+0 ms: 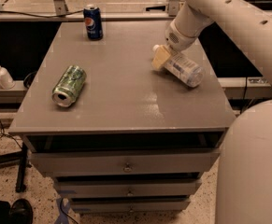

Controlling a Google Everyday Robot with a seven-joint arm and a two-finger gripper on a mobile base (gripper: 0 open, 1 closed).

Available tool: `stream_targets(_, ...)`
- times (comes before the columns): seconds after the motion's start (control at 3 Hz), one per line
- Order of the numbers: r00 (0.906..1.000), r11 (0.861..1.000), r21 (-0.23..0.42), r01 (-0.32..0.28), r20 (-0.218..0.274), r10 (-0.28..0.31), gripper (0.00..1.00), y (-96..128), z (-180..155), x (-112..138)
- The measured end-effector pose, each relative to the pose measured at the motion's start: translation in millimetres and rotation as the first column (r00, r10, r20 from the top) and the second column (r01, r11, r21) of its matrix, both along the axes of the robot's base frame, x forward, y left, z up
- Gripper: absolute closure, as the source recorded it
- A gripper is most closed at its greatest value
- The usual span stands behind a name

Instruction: Place blue plastic bottle upright

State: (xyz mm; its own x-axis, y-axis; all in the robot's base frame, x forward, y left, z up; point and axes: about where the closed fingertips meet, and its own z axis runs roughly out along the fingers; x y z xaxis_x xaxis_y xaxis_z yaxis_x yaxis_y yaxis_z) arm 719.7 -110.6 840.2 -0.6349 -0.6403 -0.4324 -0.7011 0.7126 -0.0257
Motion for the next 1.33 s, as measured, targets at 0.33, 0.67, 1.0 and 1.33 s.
stream_targets(0.33, 0.9968, 0.999, 0.037, -0.020, 0.078, 0.017, 0.89, -1, 31, 6)
stream_targets(0.67, 0.9804, 0.989, 0.133, -0.068, 0.192, 0.041, 1.00, -2, 70, 8)
stream_targets(1.0, 0.9455, 0.953, 0.268, -0.143, 0.321, 0.052, 1.00, -4, 104, 4)
stream_targets(1.33, 0.8892, 0.872, 0.427, -0.241, 0.457, 0.022, 1.00, -5, 129, 0)
